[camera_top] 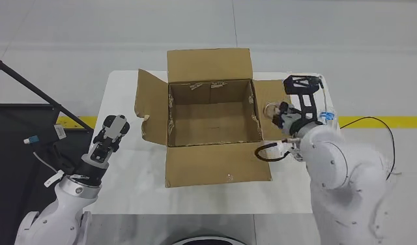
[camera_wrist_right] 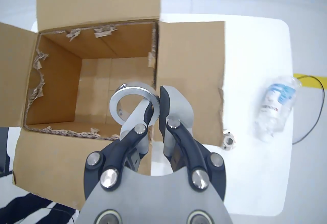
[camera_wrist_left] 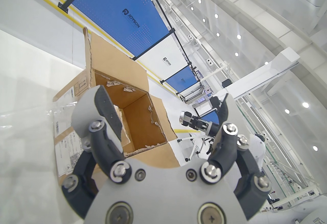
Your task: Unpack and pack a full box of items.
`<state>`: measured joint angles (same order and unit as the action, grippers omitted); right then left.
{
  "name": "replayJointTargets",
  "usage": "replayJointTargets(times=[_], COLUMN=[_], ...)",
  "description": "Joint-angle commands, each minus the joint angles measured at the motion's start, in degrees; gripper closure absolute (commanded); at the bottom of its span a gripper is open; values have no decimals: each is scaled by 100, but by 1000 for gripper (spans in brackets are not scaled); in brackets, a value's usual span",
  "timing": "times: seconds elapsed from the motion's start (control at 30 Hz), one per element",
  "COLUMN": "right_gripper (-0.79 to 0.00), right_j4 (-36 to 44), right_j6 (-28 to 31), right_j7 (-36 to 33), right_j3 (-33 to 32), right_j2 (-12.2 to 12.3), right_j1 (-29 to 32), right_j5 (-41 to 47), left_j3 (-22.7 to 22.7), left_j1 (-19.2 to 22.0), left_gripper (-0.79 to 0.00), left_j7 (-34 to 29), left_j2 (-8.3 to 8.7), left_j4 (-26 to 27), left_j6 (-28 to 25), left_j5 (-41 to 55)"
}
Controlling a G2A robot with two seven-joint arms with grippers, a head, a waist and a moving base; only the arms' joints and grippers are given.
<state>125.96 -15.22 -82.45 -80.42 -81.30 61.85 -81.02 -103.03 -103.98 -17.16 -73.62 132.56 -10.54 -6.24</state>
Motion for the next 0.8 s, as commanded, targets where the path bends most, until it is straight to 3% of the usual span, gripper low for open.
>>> replayJointTargets(times=[0.0, 0.37, 0.77], right_gripper=[0, 0, 0], right_j4=[161, 441, -566], right_j6=[-152, -519, -305], right_j7=[-151, -142, -356], right_j3=[-252, -1762, -2306], right_j2=[18, 47, 22], right_j1=[202, 1350, 1716], right_j5=[-196, -413, -110], left_j3=[0, 0, 0], left_j1=[0, 0, 0], left_gripper=[-785, -785, -785], left_j7=[0, 0, 0], left_j2=[0, 0, 0], left_j4=[0, 0, 0], left_j6=[0, 0, 0], left_j5=[0, 0, 0])
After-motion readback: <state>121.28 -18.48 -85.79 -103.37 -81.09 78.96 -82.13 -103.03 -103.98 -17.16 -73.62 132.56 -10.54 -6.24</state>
